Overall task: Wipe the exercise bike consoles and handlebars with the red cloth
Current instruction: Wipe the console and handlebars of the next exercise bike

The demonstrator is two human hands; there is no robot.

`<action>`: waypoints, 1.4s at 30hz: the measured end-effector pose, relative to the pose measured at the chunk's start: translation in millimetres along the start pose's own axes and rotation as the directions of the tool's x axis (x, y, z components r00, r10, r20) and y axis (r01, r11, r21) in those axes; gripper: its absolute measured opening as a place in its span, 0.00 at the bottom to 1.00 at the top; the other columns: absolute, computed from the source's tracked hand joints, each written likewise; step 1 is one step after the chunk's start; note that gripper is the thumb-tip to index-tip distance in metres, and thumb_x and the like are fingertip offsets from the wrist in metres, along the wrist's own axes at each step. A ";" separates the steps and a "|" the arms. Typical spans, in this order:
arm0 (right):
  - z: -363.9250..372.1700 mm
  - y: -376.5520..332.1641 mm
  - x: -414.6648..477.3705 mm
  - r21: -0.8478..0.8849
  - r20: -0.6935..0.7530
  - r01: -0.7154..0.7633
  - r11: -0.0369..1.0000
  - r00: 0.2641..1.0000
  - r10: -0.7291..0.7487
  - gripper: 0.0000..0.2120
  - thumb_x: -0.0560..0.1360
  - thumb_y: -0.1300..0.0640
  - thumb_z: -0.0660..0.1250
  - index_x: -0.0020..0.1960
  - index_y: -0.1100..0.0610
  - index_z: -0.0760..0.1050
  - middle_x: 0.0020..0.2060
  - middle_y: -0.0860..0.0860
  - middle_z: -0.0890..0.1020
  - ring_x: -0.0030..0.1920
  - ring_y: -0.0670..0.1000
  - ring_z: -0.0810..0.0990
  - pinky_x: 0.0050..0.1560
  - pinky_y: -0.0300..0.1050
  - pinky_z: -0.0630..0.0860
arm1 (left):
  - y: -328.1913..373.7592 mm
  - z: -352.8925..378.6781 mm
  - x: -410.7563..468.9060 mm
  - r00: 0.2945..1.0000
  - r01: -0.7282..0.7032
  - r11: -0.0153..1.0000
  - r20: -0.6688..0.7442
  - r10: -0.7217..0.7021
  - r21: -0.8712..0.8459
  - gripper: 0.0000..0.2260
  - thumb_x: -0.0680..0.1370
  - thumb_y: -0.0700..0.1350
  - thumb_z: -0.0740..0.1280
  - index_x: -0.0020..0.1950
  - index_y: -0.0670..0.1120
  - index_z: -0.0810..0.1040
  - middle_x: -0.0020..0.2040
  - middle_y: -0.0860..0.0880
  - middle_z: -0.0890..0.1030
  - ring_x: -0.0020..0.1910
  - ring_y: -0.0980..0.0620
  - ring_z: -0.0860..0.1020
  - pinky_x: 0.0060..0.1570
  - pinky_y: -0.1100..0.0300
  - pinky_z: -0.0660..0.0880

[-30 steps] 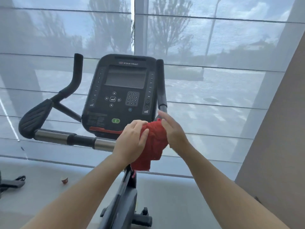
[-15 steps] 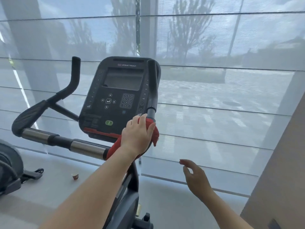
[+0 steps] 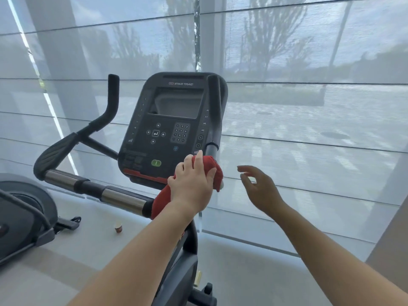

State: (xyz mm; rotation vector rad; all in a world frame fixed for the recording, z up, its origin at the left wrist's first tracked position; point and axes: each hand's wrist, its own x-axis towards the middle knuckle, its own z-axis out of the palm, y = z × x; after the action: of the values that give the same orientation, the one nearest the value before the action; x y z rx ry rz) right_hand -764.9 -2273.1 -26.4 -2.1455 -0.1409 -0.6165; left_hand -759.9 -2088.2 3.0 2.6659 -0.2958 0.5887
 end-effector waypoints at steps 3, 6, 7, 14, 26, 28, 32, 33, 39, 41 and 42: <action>-7.4 1.4 26.9 -0.044 -0.002 0.070 0.997 0.998 -0.070 0.12 0.78 0.58 0.60 0.60 0.52 0.75 0.57 0.45 0.78 0.56 0.45 0.75 0.52 0.39 0.74 | 5.2 2.5 15.8 1.000 0.008 0.999 -0.002 -0.008 -0.031 0.26 0.79 0.60 0.48 0.74 0.50 0.50 0.72 0.47 0.60 0.67 0.44 0.62 0.59 0.42 0.66; -9.9 -2.3 49.2 -0.101 0.060 0.175 0.979 0.984 -0.169 0.13 0.78 0.59 0.61 0.61 0.53 0.74 0.59 0.47 0.78 0.57 0.45 0.75 0.56 0.43 0.74 | 8.1 3.4 32.2 1.000 -0.004 0.997 0.011 0.005 -0.081 0.27 0.79 0.59 0.49 0.75 0.48 0.51 0.71 0.46 0.62 0.67 0.44 0.62 0.60 0.44 0.67; -9.9 -3.8 56.7 -0.139 0.096 0.227 0.964 0.972 -0.216 0.13 0.78 0.60 0.60 0.62 0.53 0.74 0.60 0.47 0.78 0.58 0.46 0.74 0.58 0.42 0.73 | 8.4 3.7 36.9 1.000 -0.008 0.995 0.015 0.009 -0.100 0.27 0.79 0.59 0.50 0.75 0.48 0.52 0.71 0.46 0.62 0.67 0.44 0.63 0.60 0.45 0.67; -2.4 -12.8 106.4 -0.339 0.318 0.550 0.763 0.831 -0.457 0.23 0.77 0.68 0.57 0.69 0.52 0.67 0.70 0.47 0.68 0.71 0.47 0.63 0.67 0.36 0.59 | 4.9 7.7 44.2 1.000 -0.022 0.988 -0.021 0.019 -0.152 0.25 0.78 0.60 0.51 0.73 0.51 0.56 0.68 0.48 0.67 0.63 0.46 0.67 0.57 0.50 0.67; -8.5 -6.8 170.2 -0.170 0.562 0.789 0.590 0.570 -0.600 0.25 0.75 0.68 0.56 0.68 0.50 0.69 0.69 0.46 0.69 0.71 0.47 0.63 0.65 0.32 0.57 | 19.7 1.2 31.7 0.982 0.177 0.978 -0.043 -0.183 -0.114 0.19 0.78 0.62 0.51 0.66 0.57 0.64 0.58 0.51 0.75 0.59 0.50 0.73 0.60 0.46 0.70; -7.8 -3.3 175.1 -0.135 0.569 0.805 0.577 0.540 -0.620 0.27 0.74 0.70 0.55 0.68 0.51 0.69 0.70 0.47 0.69 0.71 0.48 0.64 0.62 0.26 0.53 | 23.6 2.2 29.0 0.970 0.231 0.968 -0.050 -0.236 -0.093 0.19 0.78 0.61 0.51 0.66 0.56 0.64 0.58 0.50 0.75 0.59 0.49 0.73 0.61 0.45 0.69; -4.2 2.4 182.4 -0.085 0.581 0.809 0.582 0.514 -0.630 0.34 0.68 0.73 0.54 0.69 0.48 0.68 0.70 0.45 0.68 0.70 0.49 0.67 0.66 0.45 0.68 | 32.0 4.6 29.2 0.937 0.340 0.940 -0.078 -0.339 -0.006 0.20 0.78 0.61 0.49 0.64 0.54 0.65 0.55 0.47 0.77 0.55 0.45 0.74 0.58 0.44 0.70; -4.0 3.9 184.7 -0.069 0.578 0.811 0.581 0.507 -0.639 0.35 0.67 0.73 0.54 0.69 0.47 0.68 0.70 0.45 0.68 0.69 0.49 0.67 0.65 0.47 0.70 | 35.1 5.8 31.2 0.923 0.376 0.927 -0.097 -0.372 0.021 0.20 0.78 0.62 0.49 0.63 0.52 0.66 0.54 0.46 0.77 0.54 0.44 0.75 0.57 0.44 0.70; -6.3 19.9 198.1 -0.021 0.537 0.850 0.527 0.454 -0.711 0.32 0.70 0.73 0.53 0.71 0.52 0.65 0.71 0.47 0.66 0.73 0.48 0.61 0.70 0.46 0.63 | 55.4 17.2 60.4 0.832 0.549 0.811 -0.226 -0.507 0.202 0.21 0.79 0.59 0.48 0.58 0.43 0.66 0.55 0.39 0.76 0.55 0.37 0.74 0.55 0.42 0.71; -7.0 22.9 200.0 -0.036 0.529 0.856 0.515 0.454 -0.717 0.33 0.70 0.73 0.53 0.71 0.51 0.64 0.72 0.47 0.64 0.74 0.47 0.58 0.69 0.45 0.63 | 57.3 19.2 68.1 0.848 0.523 0.828 -0.221 -0.481 0.203 0.21 0.80 0.58 0.49 0.59 0.41 0.66 0.57 0.37 0.74 0.56 0.36 0.73 0.55 0.44 0.70; -7.2 23.1 200.4 -0.044 0.531 0.859 0.511 0.453 -0.716 0.33 0.70 0.73 0.53 0.72 0.51 0.63 0.73 0.47 0.64 0.74 0.47 0.57 0.69 0.46 0.64 | 57.4 19.1 70.3 0.858 0.508 0.836 -0.210 -0.469 0.206 0.21 0.80 0.57 0.49 0.60 0.41 0.66 0.57 0.37 0.74 0.57 0.35 0.73 0.54 0.45 0.69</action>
State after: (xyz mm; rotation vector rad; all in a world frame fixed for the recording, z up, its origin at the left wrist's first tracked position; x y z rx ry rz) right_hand -585.8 -2316.7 56.0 -2.4232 -1.5187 -0.6592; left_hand -706.8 -2156.3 37.0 2.7512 0.5366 0.6874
